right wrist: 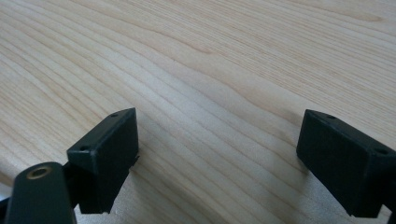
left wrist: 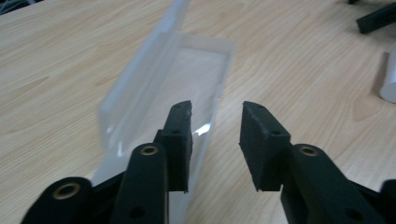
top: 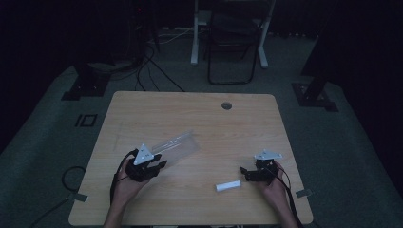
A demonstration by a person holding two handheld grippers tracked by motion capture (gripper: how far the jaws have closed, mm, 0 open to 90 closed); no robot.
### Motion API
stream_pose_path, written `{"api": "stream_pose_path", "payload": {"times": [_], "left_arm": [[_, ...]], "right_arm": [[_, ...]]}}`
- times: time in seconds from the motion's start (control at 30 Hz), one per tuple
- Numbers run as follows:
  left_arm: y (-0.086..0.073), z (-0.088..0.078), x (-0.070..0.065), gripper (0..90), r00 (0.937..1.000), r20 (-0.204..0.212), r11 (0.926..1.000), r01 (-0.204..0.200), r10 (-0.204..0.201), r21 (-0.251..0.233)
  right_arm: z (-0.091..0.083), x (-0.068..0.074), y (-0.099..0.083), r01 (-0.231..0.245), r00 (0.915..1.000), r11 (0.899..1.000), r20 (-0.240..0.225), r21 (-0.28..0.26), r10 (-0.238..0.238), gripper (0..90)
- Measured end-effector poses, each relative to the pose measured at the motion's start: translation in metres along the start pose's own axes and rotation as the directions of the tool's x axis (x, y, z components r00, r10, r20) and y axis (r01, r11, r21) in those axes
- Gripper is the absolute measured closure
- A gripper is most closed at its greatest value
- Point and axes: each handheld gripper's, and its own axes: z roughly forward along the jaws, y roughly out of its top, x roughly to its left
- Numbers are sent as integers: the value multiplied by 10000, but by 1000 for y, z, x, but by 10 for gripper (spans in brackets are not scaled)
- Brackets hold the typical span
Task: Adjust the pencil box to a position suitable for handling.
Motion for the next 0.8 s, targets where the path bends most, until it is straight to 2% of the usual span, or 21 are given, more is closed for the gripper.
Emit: {"api": "stream_pose_path", "payload": {"times": [0.1,0.17,0.2,0.23,0.33,0.37,0.4,0.5,0.8], "left_arm": [[-2,-1,4,669,9998,-159,10000,70,-69,21],[-3,-2,11,675,9979,-650,10000,45,-43,33],[-3,-2,11,676,9979,-650,10000,45,-43,33],[-3,-4,15,676,9954,-946,9999,125,-128,-39],[-2,-6,21,663,9905,-1362,9997,192,-206,-116],[-2,-6,21,655,9905,-1362,9997,192,-206,-116],[-1,-6,25,647,9870,-1589,9997,214,-225,-87],[0,-2,32,626,9860,-1629,9994,358,-354,-5],[8,20,39,625,9868,-1617,9993,159,-103,332]], "right_arm": [[0,0,0,-4,10000,10000,-2,2,4,128],[0,0,0,0,10000,10000,-1,0,0,128],[0,0,0,0,10000,10000,-1,0,0,128],[0,0,0,-1,10000,10000,-2,-1,1,128],[0,0,0,-5,10000,10000,-1,1,5,127],[0,0,0,-3,10000,10000,-3,1,3,128],[0,0,0,-1,10000,10000,-2,0,1,127],[0,0,0,-4,10000,10000,-1,2,4,128],[0,0,0,-8,10000,10000,-5,7,8,128]]}}
